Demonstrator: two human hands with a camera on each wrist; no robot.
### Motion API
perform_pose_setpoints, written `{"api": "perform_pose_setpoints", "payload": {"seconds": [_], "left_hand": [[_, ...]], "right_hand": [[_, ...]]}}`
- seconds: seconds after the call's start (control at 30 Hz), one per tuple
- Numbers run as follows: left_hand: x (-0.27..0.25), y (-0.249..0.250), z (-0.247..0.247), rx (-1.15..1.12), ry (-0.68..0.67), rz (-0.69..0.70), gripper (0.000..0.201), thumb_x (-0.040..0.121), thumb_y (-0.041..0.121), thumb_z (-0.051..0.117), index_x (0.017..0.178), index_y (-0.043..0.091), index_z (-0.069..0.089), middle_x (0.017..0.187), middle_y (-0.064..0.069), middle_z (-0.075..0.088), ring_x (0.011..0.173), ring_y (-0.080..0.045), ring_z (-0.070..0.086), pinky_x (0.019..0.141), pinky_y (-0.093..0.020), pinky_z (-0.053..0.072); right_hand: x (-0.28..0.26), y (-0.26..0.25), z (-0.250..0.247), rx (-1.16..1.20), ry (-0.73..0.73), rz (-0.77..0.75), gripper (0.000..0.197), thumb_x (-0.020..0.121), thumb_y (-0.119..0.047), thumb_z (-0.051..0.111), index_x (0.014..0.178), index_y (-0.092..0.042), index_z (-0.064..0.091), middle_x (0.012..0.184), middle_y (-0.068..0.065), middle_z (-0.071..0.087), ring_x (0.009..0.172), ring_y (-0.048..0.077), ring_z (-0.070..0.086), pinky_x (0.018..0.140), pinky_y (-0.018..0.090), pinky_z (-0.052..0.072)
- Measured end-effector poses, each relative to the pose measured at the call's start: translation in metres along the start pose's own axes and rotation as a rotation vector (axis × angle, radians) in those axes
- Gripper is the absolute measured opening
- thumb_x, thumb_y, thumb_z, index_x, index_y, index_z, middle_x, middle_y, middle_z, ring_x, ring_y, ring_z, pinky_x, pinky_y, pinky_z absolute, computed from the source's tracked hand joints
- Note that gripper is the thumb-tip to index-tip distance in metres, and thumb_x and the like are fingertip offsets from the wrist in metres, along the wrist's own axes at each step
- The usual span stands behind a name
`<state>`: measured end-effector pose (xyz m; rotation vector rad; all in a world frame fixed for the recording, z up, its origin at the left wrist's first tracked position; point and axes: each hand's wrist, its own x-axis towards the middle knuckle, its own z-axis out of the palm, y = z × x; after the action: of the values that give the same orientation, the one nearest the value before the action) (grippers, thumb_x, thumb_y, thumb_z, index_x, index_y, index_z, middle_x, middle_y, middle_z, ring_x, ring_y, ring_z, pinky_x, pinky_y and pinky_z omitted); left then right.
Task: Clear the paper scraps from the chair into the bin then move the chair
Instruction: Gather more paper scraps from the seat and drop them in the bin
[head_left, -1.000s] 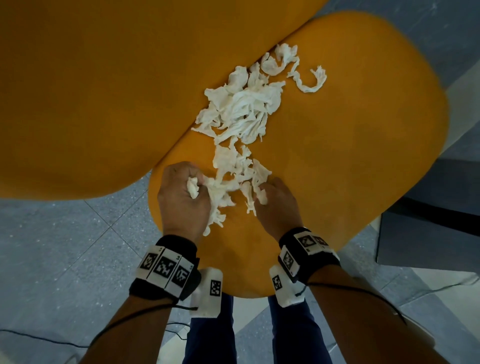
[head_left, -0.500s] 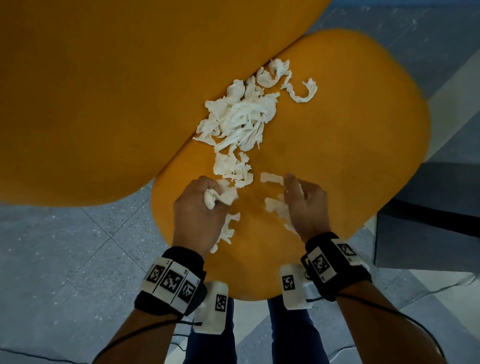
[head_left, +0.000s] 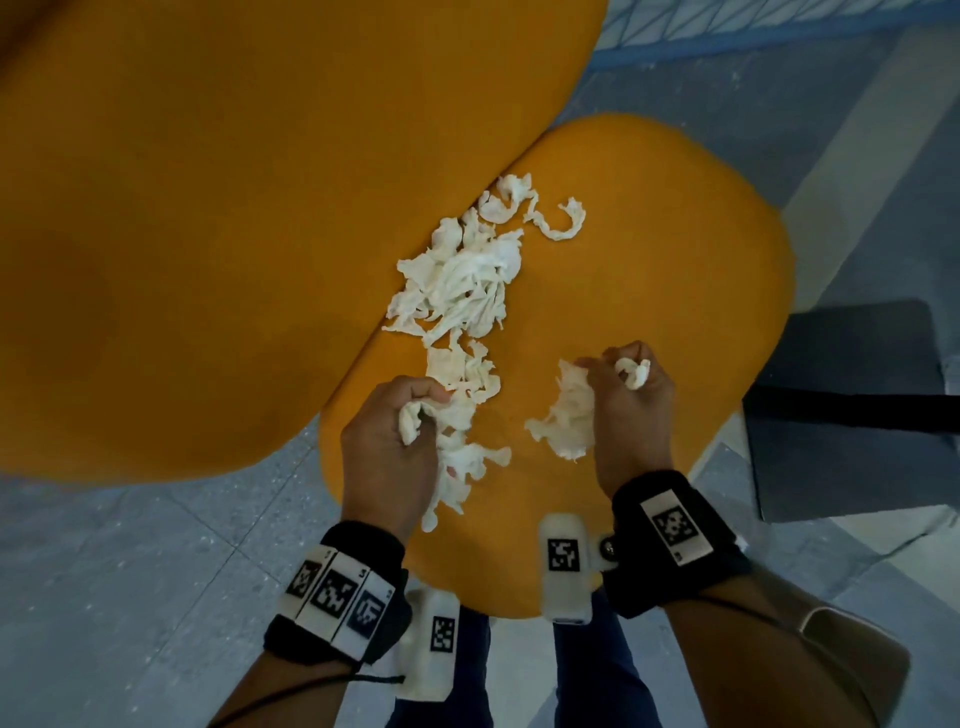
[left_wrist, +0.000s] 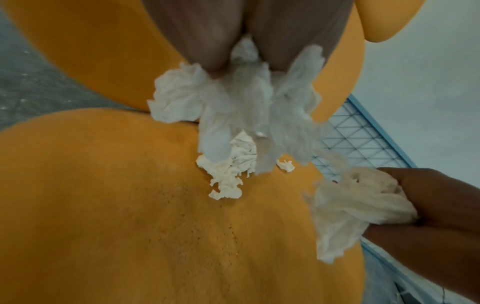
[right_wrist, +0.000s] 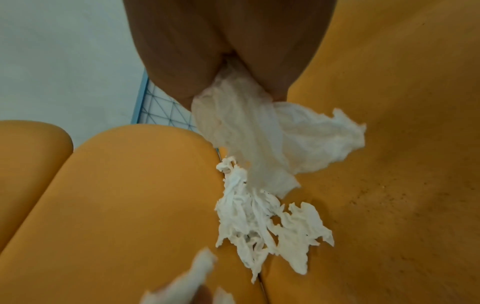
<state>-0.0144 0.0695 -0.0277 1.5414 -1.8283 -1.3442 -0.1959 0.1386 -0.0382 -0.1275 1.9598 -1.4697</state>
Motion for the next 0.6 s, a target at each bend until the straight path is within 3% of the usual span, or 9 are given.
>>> {"api": "perform_pose_setpoints", "payload": {"seconds": [0.07,0.13,0.2,0.23,0.3,0.4,0.47,0.5,0.6], "left_hand": [[0.004,0.007,-0.002,0.022,-0.026,0.029,0.03,0.088,-0.004,0.06,0.094,0.024,0.068,0.099,0.02,0.068,0.097,0.006,0.061,0.082,-0.005,0.045],[0.007,0.015,-0.003,0.024,-0.05,0.059,0.023,0.089,0.005,0.067,0.096,0.027,0.069,0.094,0.025,0.067,0.089,0.01,0.063,0.074,-0.003,0.046],[0.008,0.024,0.0,0.038,-0.072,0.099,0.005,0.089,0.022,0.071,0.09,0.027,0.069,0.08,0.018,0.069,0.073,-0.002,0.064,0.062,-0.008,0.047],[0.008,0.029,0.002,0.054,-0.085,0.132,0.007,0.088,0.03,0.071,0.083,0.025,0.068,0.069,0.013,0.067,0.063,-0.01,0.061,0.055,-0.012,0.044],[0.006,0.036,0.008,0.086,-0.13,0.198,0.028,0.087,0.039,0.069,0.068,0.022,0.057,0.051,0.009,0.044,0.047,-0.014,0.039,0.047,-0.016,0.032],[0.003,0.052,0.022,0.178,-0.219,0.272,0.047,0.089,0.044,0.065,0.058,0.026,0.034,0.05,0.005,0.02,0.048,-0.013,0.022,0.045,-0.024,0.022],[-0.003,0.059,0.035,0.234,-0.291,0.333,0.05,0.091,0.043,0.062,0.056,0.028,0.031,0.047,0.003,0.025,0.046,-0.013,0.023,0.045,-0.021,0.02],[-0.008,0.062,0.042,0.239,-0.335,0.357,0.047,0.093,0.043,0.059,0.055,0.025,0.037,0.046,0.005,0.032,0.045,-0.013,0.027,0.044,-0.019,0.023],[-0.025,0.071,0.067,0.256,-0.456,0.403,0.047,0.097,0.047,0.052,0.071,0.01,0.063,0.051,0.002,0.056,0.048,-0.015,0.05,0.05,-0.037,0.045]], "right_hand": [[-0.005,-0.005,0.001,0.13,0.018,-0.011,0.02,0.089,0.006,0.046,0.076,-0.009,0.043,0.079,0.015,0.05,0.071,0.023,0.067,0.062,0.036,0.056],[-0.011,-0.014,0.003,0.163,0.039,-0.025,0.02,0.09,0.011,0.039,0.08,-0.007,0.041,0.081,0.014,0.055,0.054,0.018,0.061,0.049,0.027,0.052],[-0.019,-0.022,0.003,0.175,0.048,-0.022,0.019,0.09,0.009,0.037,0.085,-0.01,0.038,0.082,0.015,0.06,0.046,0.025,0.05,0.042,0.029,0.046],[-0.021,-0.024,0.002,0.19,0.06,-0.005,0.02,0.091,0.007,0.037,0.087,-0.013,0.037,0.082,0.013,0.062,0.045,0.025,0.046,0.04,0.03,0.044],[-0.025,-0.026,-0.004,0.212,0.088,0.016,0.018,0.093,0.003,0.038,0.091,-0.015,0.04,0.081,0.008,0.066,0.043,0.022,0.039,0.04,0.027,0.04],[-0.031,-0.026,-0.021,0.195,0.09,0.007,0.01,0.099,-0.009,0.044,0.106,-0.013,0.049,0.083,0.01,0.071,0.04,0.021,0.037,0.038,0.022,0.035],[-0.033,-0.02,-0.037,0.181,0.099,-0.01,0.013,0.101,-0.019,0.047,0.11,-0.014,0.056,0.074,0.011,0.07,0.042,0.018,0.041,0.038,0.02,0.033],[-0.034,-0.015,-0.047,0.175,0.11,-0.022,0.016,0.101,-0.024,0.049,0.108,-0.015,0.06,0.066,0.007,0.067,0.042,0.017,0.043,0.038,0.02,0.033],[-0.041,0.0,-0.08,0.151,0.164,-0.01,0.032,0.097,-0.039,0.052,0.091,-0.013,0.067,0.049,-0.002,0.055,0.04,0.011,0.041,0.041,0.021,0.032]]}}
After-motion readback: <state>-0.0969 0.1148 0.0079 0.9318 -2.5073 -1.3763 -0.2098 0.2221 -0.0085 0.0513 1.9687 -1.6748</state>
